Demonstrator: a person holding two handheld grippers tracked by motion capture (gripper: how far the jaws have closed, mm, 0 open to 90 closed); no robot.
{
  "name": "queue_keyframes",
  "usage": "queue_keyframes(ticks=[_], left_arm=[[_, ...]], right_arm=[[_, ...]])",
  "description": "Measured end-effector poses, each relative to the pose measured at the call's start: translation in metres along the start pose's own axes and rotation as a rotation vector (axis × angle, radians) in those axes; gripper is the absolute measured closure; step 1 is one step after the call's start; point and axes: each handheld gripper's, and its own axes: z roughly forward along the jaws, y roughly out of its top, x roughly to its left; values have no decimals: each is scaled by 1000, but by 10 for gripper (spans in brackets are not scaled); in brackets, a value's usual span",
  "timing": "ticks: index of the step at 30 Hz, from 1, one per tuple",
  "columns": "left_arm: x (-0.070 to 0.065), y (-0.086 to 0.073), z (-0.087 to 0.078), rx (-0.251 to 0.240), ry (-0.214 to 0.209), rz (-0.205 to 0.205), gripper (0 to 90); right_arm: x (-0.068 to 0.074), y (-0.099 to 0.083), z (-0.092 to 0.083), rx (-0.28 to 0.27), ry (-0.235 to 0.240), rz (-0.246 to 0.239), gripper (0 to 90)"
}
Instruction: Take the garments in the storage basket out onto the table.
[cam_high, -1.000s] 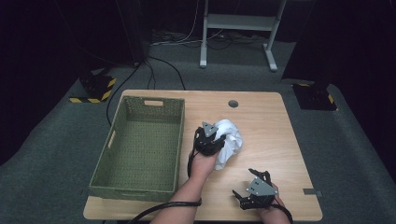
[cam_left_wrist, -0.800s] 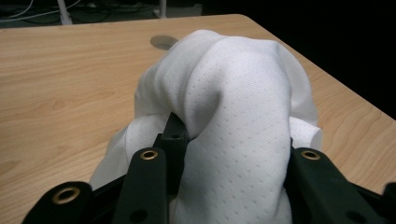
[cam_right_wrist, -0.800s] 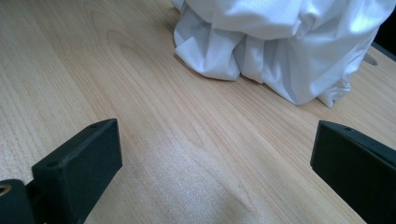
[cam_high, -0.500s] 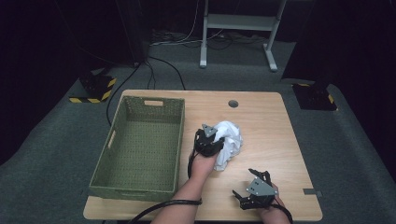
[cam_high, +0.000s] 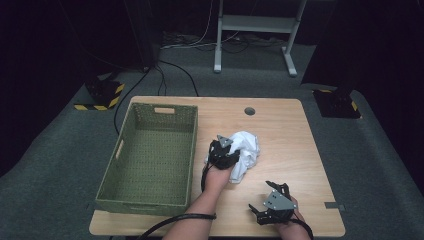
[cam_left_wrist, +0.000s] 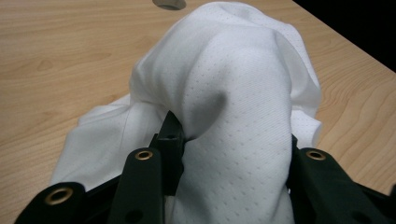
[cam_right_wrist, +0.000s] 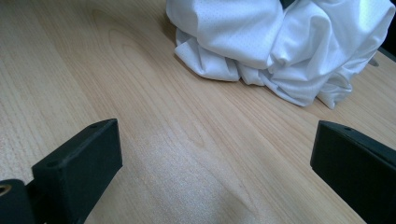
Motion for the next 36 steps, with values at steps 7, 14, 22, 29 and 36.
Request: queue_keyframes(ticks=[7, 14, 22, 29, 36], left_arm=[[1, -2, 3, 17, 4, 1, 591], [2, -3, 3, 26, -4, -17, 570], [2, 0, 0, 30, -9, -16, 459], [5, 6, -8, 24, -11, -21, 288], [5, 12, -18, 16, -26, 5, 203]], right_arm=[[0, 0, 0, -1, 4, -4, 20], [0, 0, 0, -2, 3, -3, 20], [0, 0, 0, -2, 2, -2, 20], [1, 0, 0, -2, 0, -3, 20], [1, 0, 0, 0, -1, -6, 20]])
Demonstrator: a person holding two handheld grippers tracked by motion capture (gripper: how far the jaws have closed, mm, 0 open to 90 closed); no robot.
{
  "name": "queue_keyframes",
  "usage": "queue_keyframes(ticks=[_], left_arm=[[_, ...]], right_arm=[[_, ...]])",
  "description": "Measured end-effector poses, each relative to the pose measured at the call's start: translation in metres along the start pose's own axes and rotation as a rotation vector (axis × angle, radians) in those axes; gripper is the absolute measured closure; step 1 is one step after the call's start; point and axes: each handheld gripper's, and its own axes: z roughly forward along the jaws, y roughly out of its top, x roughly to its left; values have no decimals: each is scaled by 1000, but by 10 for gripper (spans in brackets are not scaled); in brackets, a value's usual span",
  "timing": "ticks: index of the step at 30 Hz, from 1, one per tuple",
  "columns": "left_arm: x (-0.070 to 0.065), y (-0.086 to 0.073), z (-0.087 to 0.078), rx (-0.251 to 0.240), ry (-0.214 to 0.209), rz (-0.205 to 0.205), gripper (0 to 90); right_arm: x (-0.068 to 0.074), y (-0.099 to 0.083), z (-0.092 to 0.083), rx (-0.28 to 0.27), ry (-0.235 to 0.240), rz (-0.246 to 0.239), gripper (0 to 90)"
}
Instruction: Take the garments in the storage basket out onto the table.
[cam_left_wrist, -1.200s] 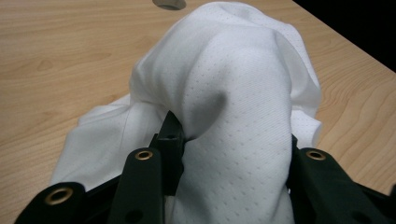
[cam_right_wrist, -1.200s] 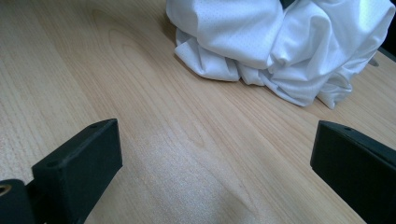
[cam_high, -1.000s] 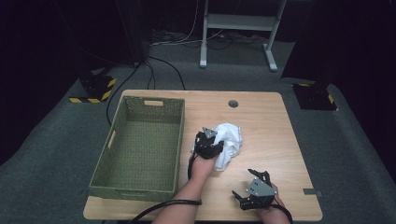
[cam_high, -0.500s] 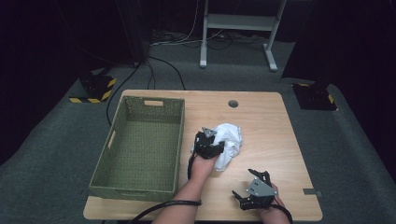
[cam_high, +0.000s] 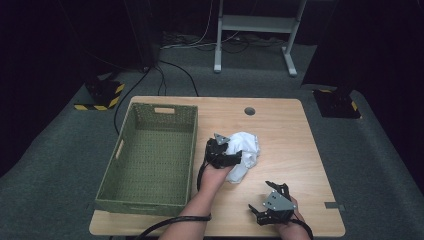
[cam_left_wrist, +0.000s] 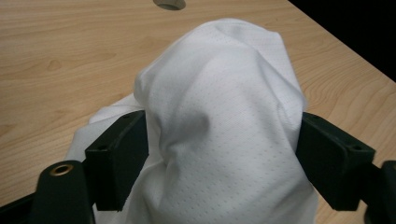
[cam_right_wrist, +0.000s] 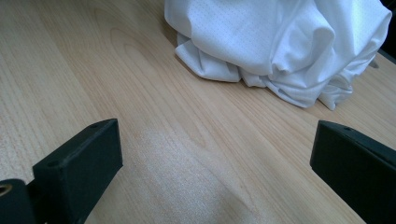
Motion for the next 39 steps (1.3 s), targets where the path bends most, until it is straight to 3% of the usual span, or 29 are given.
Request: queue_keyframes(ticks=[21, 32, 39], left_arm=[[-17, 23, -35, -64, -35, 90, 18], [-19, 29, -57, -126, -67, 122, 6], [-18, 27, -73, -171, -62, 145, 3]], right_arm=[[1, 0, -1, -9, -7, -11, 20], [2, 0, -1, -4, -16, -17, 20], [2, 0, -1, -6, -19, -18, 20]])
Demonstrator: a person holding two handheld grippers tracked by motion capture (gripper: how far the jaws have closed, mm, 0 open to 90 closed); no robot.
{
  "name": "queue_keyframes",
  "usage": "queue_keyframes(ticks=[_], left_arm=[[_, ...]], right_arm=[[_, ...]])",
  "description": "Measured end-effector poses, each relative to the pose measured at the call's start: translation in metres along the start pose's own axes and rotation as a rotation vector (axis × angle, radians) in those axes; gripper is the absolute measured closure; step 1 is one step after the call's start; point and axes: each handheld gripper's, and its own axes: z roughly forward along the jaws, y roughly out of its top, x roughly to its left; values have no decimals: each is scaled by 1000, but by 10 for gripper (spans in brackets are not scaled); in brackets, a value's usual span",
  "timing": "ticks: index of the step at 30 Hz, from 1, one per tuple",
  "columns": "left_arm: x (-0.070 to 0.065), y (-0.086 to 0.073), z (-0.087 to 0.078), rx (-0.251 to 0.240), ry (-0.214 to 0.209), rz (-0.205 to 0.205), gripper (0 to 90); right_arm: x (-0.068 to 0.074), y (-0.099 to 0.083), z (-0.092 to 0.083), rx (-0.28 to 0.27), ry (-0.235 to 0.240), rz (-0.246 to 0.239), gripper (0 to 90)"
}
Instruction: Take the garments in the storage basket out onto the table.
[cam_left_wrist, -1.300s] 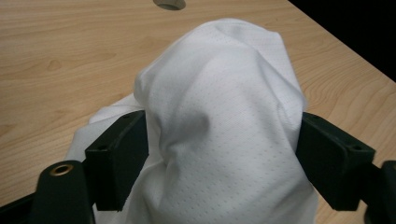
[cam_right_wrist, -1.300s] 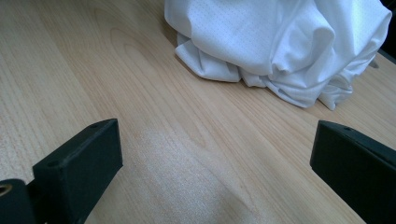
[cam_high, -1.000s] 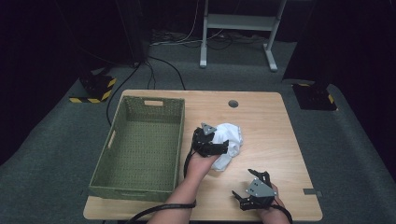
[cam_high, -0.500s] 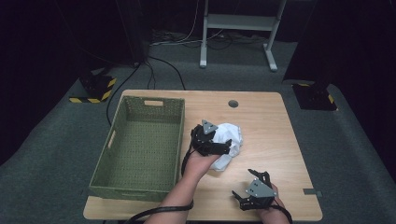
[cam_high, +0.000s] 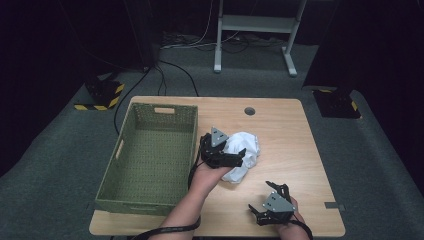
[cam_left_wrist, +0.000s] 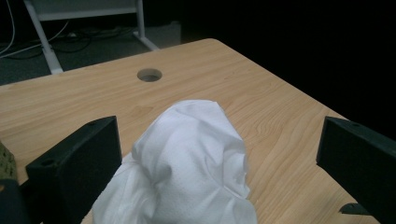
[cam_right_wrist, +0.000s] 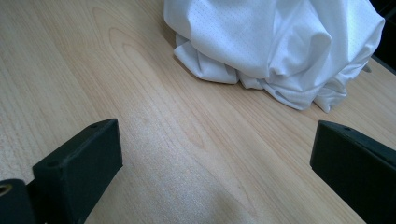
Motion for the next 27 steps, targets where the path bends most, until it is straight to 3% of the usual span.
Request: queue_keyframes(ticks=[9, 27], left_arm=[[-2, -4, -19, -8, 9, 30, 3], [-8, -13, -35, 2, -6, 23, 6]], right_arm=[[0, 0, 0, 3, 2, 6, 19], [-1, 0, 1, 5, 5, 5, 19]])
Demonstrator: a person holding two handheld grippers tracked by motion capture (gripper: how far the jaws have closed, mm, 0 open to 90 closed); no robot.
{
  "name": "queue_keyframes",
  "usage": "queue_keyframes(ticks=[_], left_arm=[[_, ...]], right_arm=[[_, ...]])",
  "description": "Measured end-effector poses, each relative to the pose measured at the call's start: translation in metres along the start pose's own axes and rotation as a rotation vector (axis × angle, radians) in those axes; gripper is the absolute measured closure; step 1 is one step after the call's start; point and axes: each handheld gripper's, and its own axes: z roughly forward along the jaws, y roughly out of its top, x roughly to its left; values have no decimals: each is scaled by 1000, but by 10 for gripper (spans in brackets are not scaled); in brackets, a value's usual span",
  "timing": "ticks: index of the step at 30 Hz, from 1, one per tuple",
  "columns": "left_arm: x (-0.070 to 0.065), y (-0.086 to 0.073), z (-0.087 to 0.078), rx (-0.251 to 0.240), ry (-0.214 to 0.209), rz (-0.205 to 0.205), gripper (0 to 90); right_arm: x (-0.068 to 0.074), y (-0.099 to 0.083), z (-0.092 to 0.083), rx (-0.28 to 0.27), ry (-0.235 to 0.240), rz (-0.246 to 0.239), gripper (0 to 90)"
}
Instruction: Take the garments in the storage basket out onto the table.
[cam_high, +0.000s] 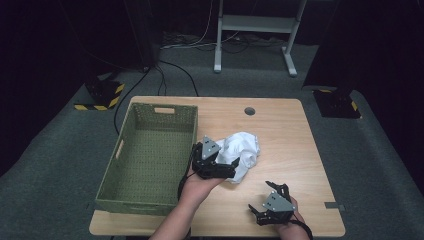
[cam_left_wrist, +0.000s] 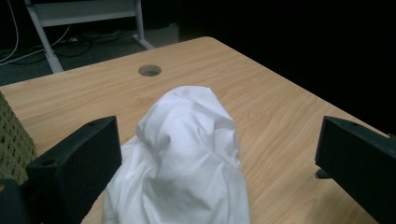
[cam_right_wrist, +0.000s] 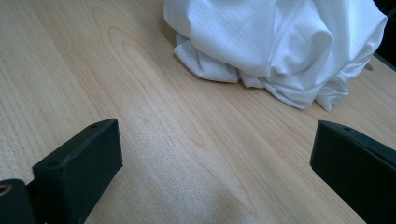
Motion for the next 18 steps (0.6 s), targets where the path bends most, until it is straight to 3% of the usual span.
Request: queue_keyframes(ticks=[14, 18], left_arm=[[-24, -19, -5, 23, 3, 38, 3], [-30, -26, -7, 32, -1, 29, 3]], right_arm=[[0, 0, 0, -1, 1, -2, 19], [0, 0, 0, 0, 1, -1, 20]])
